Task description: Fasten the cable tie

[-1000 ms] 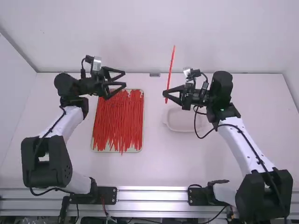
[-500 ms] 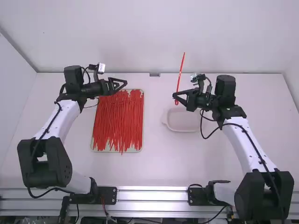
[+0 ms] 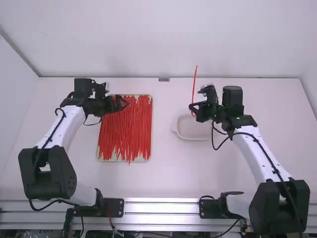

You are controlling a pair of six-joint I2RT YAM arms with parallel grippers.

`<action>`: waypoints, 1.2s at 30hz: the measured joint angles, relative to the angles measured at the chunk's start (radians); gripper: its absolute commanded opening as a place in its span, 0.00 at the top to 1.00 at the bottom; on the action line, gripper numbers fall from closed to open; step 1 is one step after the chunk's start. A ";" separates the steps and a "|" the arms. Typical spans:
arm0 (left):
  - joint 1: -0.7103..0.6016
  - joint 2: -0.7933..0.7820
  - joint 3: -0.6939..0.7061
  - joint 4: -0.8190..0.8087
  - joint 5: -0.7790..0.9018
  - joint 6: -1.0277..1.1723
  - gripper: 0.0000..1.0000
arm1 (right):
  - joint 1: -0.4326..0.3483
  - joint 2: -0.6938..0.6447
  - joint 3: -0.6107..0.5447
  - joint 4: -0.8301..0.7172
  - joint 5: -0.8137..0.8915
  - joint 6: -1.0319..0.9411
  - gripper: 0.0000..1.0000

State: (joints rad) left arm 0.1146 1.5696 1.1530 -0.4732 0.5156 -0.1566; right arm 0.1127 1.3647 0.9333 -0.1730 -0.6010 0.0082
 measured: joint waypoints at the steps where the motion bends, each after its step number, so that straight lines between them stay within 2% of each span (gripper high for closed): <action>1: -0.001 0.000 -0.009 0.003 -0.013 0.000 0.01 | 0.000 0.000 -0.013 0.014 0.021 0.006 1.00; 7: -0.003 0.000 -0.110 0.046 -0.091 0.003 0.01 | -0.002 0.000 -0.130 0.128 0.158 0.038 1.00; 21: -0.003 0.000 -0.246 0.130 -0.110 0.017 0.01 | -0.002 0.000 -0.319 0.333 0.230 0.076 1.00; 28: -0.003 0.000 -0.317 0.221 -0.109 0.010 0.01 | -0.002 0.000 -0.364 0.408 0.264 0.092 1.00; 36: -0.003 0.000 -0.337 0.226 -0.109 0.007 0.01 | -0.002 0.000 -0.389 0.455 0.276 0.095 1.00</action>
State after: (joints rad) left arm 0.1120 1.5700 0.8162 -0.2474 0.4065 -0.1493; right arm 0.1112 1.3647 0.5442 0.2817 -0.3248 0.1032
